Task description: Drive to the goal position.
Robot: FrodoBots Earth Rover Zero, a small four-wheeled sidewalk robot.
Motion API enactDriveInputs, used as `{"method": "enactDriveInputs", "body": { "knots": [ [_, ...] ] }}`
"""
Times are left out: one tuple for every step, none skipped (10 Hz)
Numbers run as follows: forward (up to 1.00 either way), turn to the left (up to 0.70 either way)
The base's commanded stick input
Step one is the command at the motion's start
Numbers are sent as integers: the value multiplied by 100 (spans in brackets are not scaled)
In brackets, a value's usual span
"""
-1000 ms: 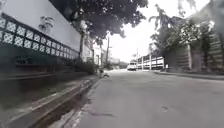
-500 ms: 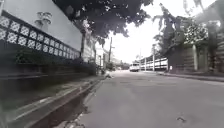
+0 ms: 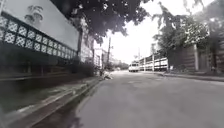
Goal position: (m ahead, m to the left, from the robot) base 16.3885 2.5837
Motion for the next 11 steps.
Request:
{"method": "enactDriveInputs", "body": {
  "knots": [
    [70,0],
    [70,0],
    [70,0],
    [70,0],
    [70,0],
    [70,0],
    [70,0],
    [70,0],
    [70,0],
    [70,-10],
    [70,-25]
  ]
}}
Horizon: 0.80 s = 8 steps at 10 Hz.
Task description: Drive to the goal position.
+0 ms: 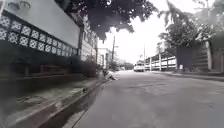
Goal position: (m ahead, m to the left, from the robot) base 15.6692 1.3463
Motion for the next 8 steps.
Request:
{"method": "enactDriveInputs", "body": {
  "knots": [
    [70,-33],
    [70,-35],
    [70,-20],
    [70,-6],
    [70,0],
    [70,0],
    [70,0],
    [70,-13]
  ]
}}
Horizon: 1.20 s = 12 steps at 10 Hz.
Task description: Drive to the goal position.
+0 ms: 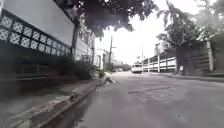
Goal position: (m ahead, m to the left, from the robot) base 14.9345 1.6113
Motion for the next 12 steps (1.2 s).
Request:
{"method": "enactDriveInputs", "body": {
  "knots": [
    [70,-26],
    [70,-34],
    [70,-31],
    [70,-9],
    [70,0],
    [70,-13],
    [70,-30],
    [70,-35],
    [70,-35],
    [70,-35],
    [70,-35],
    [70,-34]
  ]
}}
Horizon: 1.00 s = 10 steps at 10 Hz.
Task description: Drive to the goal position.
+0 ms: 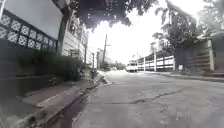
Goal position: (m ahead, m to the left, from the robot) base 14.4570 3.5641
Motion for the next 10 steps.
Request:
{"method": "enactDriveInputs", "body": {
  "knots": [
    [70,-33],
    [70,-9],
    [70,0],
    [70,0],
    [70,-7],
    [70,-21],
    [70,-33],
    [70,-15],
    [70,0],
    [70,0]
  ]
}}
